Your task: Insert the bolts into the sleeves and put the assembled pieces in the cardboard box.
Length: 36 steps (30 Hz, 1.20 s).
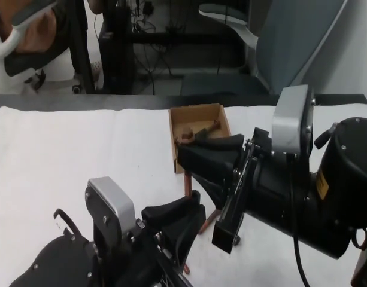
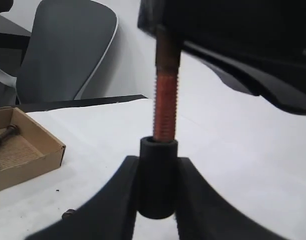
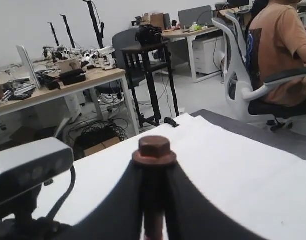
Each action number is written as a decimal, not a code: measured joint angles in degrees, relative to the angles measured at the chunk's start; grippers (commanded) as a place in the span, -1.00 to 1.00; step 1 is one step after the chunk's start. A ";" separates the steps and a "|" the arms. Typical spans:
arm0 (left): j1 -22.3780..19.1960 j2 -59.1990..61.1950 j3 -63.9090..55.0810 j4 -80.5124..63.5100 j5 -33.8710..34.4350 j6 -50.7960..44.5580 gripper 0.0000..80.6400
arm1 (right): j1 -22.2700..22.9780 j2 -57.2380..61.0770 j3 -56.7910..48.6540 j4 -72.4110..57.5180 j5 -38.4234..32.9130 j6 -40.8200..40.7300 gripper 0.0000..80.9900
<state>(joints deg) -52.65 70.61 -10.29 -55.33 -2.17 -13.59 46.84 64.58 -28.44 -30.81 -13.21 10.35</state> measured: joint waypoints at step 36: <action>0.60 0.00 -0.35 -5.68 -3.35 1.09 -0.95 | -0.25 -1.76 0.31 6.74 3.02 -1.22 0.67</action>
<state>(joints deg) -52.05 70.61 -10.64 -61.01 -5.52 -12.50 46.60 62.82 -28.14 -24.08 -10.19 9.13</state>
